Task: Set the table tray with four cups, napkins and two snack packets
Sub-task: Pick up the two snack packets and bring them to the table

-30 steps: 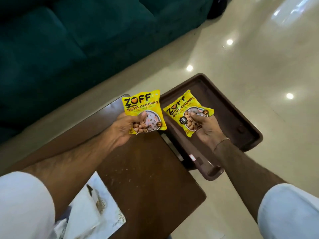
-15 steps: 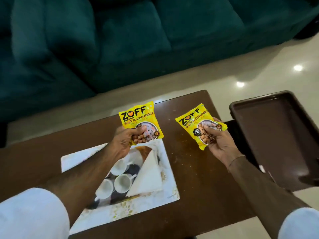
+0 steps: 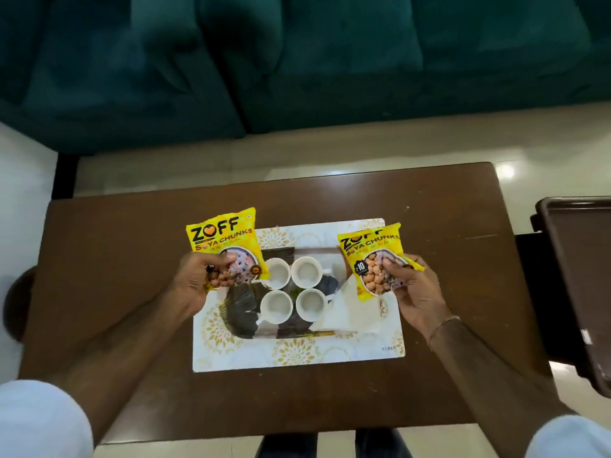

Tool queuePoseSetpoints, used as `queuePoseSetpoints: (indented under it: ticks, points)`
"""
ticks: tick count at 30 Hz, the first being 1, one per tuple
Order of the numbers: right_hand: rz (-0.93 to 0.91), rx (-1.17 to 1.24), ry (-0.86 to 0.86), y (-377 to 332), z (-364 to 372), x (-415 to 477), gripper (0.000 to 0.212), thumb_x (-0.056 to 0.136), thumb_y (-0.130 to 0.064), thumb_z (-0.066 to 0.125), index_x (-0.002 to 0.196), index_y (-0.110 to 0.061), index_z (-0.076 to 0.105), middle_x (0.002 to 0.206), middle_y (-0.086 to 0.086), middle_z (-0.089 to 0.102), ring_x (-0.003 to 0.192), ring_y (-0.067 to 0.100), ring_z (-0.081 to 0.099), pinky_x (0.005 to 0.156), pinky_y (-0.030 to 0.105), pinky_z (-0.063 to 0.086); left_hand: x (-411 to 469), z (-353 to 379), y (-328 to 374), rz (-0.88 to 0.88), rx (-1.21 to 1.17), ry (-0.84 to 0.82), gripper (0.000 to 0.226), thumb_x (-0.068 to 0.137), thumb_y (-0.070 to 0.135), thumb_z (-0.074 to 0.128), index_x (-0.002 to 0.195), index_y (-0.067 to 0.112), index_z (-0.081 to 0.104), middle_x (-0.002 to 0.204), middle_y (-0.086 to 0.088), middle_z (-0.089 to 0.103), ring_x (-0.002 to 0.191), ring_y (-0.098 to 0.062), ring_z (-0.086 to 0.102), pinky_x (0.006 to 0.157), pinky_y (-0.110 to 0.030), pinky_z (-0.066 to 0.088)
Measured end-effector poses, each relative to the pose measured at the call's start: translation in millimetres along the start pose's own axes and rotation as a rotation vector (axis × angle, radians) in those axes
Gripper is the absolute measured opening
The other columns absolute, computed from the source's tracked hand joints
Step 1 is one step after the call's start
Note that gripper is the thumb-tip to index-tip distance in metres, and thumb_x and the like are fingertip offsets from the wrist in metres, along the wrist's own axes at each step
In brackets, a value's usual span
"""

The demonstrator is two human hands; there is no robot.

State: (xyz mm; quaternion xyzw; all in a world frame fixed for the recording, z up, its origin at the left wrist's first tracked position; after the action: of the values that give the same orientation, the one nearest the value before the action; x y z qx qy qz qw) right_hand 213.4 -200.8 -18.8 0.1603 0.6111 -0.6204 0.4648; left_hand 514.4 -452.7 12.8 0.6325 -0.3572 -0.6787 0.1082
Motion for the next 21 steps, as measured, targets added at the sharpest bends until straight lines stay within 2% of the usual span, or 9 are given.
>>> queuePoseSetpoints:
  ticks: [1, 3, 4, 6, 9, 14, 16, 18, 21]
  points:
    - [-0.004, -0.025, 0.026, 8, 1, -2, 0.032, 0.073, 0.010, 0.075, 0.090, -0.014, 0.061, 0.094, 0.017, 0.075, 0.086, 0.030, 0.071, 0.076, 0.039, 0.061, -2, -11, -7, -0.002, 0.007, 0.017, 0.033, 0.053, 0.009, 0.081, 0.084, 0.001, 0.074, 0.098, -0.025, 0.069, 0.070, -0.034, 0.069, 0.085, -0.052, 0.056]
    - [-0.008, -0.064, 0.076, 23, -1, -8, 0.036, 0.075, 0.016, 0.071, 0.087, -0.016, 0.060, 0.084, 0.011, 0.076, 0.079, 0.026, 0.071, 0.067, 0.034, 0.060, -7, -30, -20, 0.000, 0.035, 0.056, 0.034, 0.052, 0.007, 0.082, 0.084, 0.000, 0.074, 0.089, -0.021, 0.072, 0.063, -0.032, 0.071, 0.068, -0.042, 0.062]
    - [-0.011, -0.080, 0.093, 30, -2, -11, 0.038, 0.075, 0.019, 0.070, 0.086, -0.016, 0.060, 0.082, 0.011, 0.075, 0.078, 0.027, 0.070, 0.067, 0.034, 0.059, -9, -38, -26, 0.003, 0.060, 0.079, 0.032, 0.055, 0.003, 0.081, 0.086, -0.001, 0.073, 0.085, -0.019, 0.073, 0.060, -0.030, 0.071, 0.059, -0.037, 0.061]
    - [-0.020, -0.102, 0.118, 42, -3, -18, 0.040, 0.074, 0.022, 0.069, 0.085, -0.016, 0.060, 0.085, 0.014, 0.072, 0.079, 0.030, 0.068, 0.070, 0.036, 0.057, -13, -53, -39, 0.010, 0.123, 0.135, 0.024, 0.066, -0.003, 0.080, 0.088, -0.003, 0.071, 0.078, -0.017, 0.072, 0.056, -0.028, 0.068, 0.052, -0.029, 0.057]
    - [-0.047, -0.106, 0.156, 53, -3, -24, 0.041, 0.075, 0.024, 0.067, 0.083, -0.015, 0.060, 0.086, 0.015, 0.069, 0.078, 0.030, 0.068, 0.068, 0.034, 0.056, -12, -62, -62, -0.007, 0.203, 0.140, 0.014, 0.073, -0.007, 0.078, 0.077, 0.001, 0.067, 0.053, 0.000, 0.068, 0.040, -0.013, 0.061, 0.040, -0.018, 0.047]
    - [-0.099, -0.118, 0.179, 62, 3, -22, 0.041, 0.073, 0.020, 0.072, 0.083, -0.018, 0.060, 0.077, 0.007, 0.073, 0.074, 0.025, 0.069, 0.064, 0.031, 0.054, -1, -58, -88, -0.012, 0.285, 0.095, 0.021, 0.072, -0.006, 0.081, 0.088, 0.002, 0.070, 0.063, 0.000, 0.074, 0.048, -0.012, 0.068, 0.045, -0.022, 0.052]
    - [-0.139, -0.185, 0.196, 64, 5, -20, 0.040, 0.072, 0.018, 0.075, 0.081, -0.018, 0.061, 0.079, 0.007, 0.072, 0.073, 0.021, 0.068, 0.066, 0.030, 0.052, 6, -53, -92, 0.008, 0.318, 0.099, 0.030, 0.069, -0.004, 0.084, 0.095, 0.003, 0.071, 0.071, 0.000, 0.076, 0.059, -0.014, 0.072, 0.050, -0.021, 0.052]
    - [-0.223, -0.367, 0.232, 63, 5, -18, 0.036, 0.071, 0.009, 0.082, 0.080, -0.019, 0.062, 0.079, 0.002, 0.070, 0.068, 0.012, 0.066, 0.065, 0.027, 0.050, 10, -50, -94, 0.038, 0.320, 0.094, 0.043, 0.068, -0.002, 0.086, 0.107, 0.005, 0.071, 0.089, -0.005, 0.077, 0.078, -0.021, 0.073, 0.063, -0.024, 0.054]
    - [-0.363, -0.754, 0.254, 60, 4, -17, 0.029, 0.070, -0.014, 0.090, 0.083, -0.021, 0.065, 0.081, -0.008, 0.067, 0.072, 0.008, 0.061, 0.062, 0.022, 0.045, 12, -43, -93, 0.134, 0.369, 0.055, 0.050, 0.069, -0.001, 0.087, 0.114, 0.009, 0.068, 0.097, -0.005, 0.076, 0.088, -0.018, 0.073, 0.076, -0.031, 0.057]
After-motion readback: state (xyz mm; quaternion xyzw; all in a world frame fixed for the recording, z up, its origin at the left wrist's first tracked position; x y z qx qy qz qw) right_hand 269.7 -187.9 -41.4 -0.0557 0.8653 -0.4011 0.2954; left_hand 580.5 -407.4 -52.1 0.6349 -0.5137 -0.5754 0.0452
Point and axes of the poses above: each hand's wrist, its own x-axis towards the middle knuckle, its own z-axis out of the palm, y = z × x, the point moved 4 cm from there along x, towards the middle knuckle
